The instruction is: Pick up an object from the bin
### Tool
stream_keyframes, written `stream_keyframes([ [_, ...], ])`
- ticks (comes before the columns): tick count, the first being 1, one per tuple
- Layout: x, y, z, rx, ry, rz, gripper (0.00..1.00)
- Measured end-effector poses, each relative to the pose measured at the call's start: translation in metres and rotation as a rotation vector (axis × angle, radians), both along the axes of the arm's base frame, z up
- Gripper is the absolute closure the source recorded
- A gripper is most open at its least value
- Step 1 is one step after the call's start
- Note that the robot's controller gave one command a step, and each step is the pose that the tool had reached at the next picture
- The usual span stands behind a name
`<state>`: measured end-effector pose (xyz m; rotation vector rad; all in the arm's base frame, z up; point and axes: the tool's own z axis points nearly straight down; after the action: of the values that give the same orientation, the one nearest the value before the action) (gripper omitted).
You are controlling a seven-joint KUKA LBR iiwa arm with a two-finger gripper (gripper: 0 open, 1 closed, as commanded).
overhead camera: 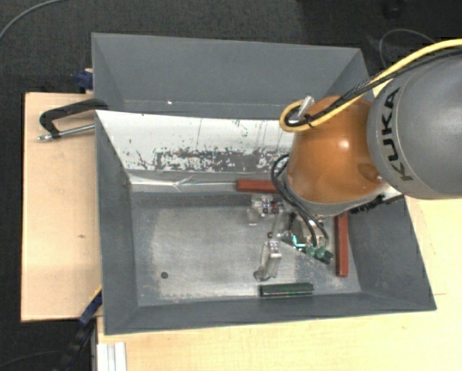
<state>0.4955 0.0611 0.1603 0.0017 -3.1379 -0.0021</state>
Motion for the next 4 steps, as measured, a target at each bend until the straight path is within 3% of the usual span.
stream_keyframes([
  [1, 0.012, -0.101, -0.089, -0.001, -0.007, 0.044, 0.00],
  [2, 0.030, -0.147, -0.059, -0.001, -0.010, -0.081, 0.00],
  [3, 0.028, -0.136, -0.060, 0.000, -0.006, -0.137, 0.00],
  [4, 0.017, -0.137, -0.090, 0.000, -0.004, -0.211, 0.00],
])
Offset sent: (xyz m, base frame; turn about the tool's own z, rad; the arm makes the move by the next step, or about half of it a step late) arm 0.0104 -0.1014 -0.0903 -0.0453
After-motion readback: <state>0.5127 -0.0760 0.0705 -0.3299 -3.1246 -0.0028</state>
